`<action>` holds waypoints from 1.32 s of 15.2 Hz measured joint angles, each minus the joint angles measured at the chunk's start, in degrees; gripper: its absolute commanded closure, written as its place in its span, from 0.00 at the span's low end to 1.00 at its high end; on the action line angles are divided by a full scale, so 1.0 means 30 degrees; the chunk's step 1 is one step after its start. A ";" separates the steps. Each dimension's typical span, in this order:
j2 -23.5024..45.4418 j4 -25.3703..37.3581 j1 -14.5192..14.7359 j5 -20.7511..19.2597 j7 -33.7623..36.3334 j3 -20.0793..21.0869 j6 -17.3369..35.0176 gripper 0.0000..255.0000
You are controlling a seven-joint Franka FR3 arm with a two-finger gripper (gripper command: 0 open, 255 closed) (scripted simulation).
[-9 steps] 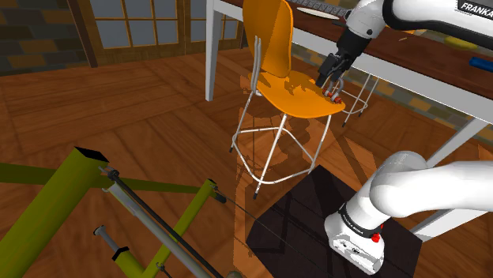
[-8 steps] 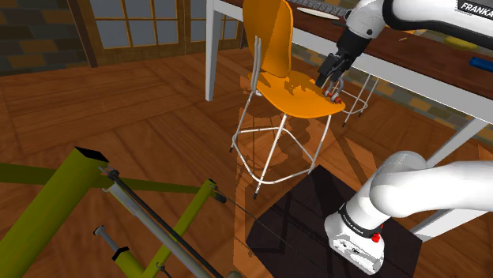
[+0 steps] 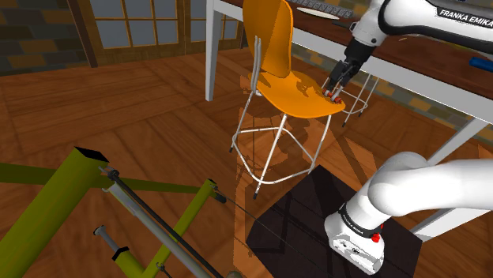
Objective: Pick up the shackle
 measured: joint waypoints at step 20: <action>0.0959 -0.0950 -0.1033 -0.1972 -0.3166 -0.2756 0.2823 1.00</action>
